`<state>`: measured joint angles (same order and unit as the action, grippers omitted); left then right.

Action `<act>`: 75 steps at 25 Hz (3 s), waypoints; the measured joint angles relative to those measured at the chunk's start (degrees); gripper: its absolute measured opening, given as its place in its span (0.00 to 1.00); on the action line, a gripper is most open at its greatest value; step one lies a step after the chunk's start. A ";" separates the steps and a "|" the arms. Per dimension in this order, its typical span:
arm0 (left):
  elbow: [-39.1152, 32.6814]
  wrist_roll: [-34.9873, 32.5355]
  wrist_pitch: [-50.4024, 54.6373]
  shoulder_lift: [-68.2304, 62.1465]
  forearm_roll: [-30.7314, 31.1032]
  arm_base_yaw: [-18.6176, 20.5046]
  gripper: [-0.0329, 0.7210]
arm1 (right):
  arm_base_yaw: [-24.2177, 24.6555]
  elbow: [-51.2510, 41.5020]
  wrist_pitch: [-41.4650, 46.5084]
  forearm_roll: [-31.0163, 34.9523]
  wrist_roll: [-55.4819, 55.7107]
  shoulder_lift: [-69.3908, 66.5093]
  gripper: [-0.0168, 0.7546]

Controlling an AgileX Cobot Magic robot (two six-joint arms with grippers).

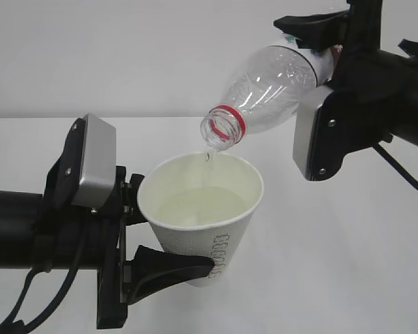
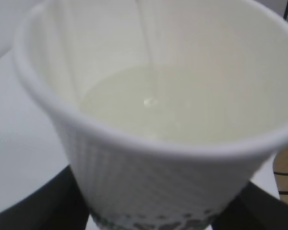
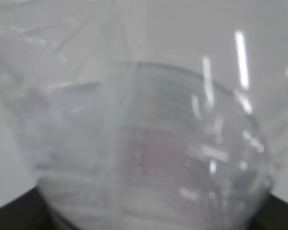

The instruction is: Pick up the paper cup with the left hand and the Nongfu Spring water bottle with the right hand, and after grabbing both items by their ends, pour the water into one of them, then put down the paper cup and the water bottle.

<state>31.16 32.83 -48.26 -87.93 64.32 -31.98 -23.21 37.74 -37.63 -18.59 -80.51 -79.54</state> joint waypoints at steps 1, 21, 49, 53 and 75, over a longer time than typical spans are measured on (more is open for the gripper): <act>0.00 0.00 0.00 0.00 0.00 0.00 0.70 | 0.00 0.00 0.00 0.00 0.00 0.00 0.66; 0.00 0.00 0.00 0.00 0.00 0.00 0.69 | 0.00 0.00 0.27 0.10 3.92 0.00 0.66; 0.00 0.00 0.00 0.00 0.00 0.00 0.69 | 0.00 0.00 3.75 0.55 24.94 0.00 0.66; 0.00 0.00 0.00 0.00 0.00 0.00 0.69 | 0.00 0.00 3.94 0.62 30.81 0.00 0.66; 0.00 0.00 0.00 0.00 0.00 0.00 0.69 | 0.00 0.00 4.07 0.68 57.88 0.00 0.66</act>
<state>31.16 32.83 -48.26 -87.93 64.32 -31.98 -23.21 37.74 -33.56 -17.91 -22.63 -79.54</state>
